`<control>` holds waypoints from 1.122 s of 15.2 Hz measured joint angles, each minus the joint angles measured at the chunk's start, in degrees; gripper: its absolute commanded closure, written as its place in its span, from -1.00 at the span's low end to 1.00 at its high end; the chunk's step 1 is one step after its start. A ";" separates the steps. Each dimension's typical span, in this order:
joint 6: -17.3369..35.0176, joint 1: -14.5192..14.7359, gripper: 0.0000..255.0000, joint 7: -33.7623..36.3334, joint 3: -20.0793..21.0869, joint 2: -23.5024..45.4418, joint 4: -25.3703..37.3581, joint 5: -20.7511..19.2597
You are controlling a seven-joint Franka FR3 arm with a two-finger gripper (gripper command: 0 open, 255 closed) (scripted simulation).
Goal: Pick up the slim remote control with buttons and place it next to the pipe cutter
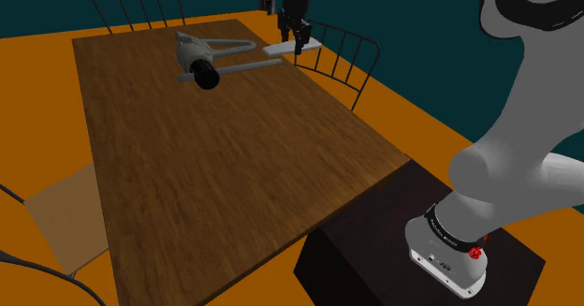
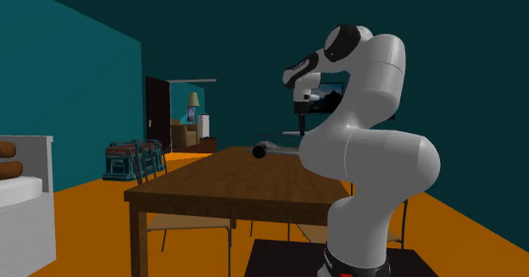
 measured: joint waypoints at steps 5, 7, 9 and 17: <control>3.04 -0.28 1.00 0.41 -0.69 1.02 -2.53 -1.00; 4.34 -0.44 1.00 0.68 -0.90 1.32 -3.72 -1.34; 5.62 -0.51 1.00 1.07 -1.10 1.59 -4.92 -1.68; 10.47 -0.31 1.00 2.34 -2.60 3.61 -8.56 -3.72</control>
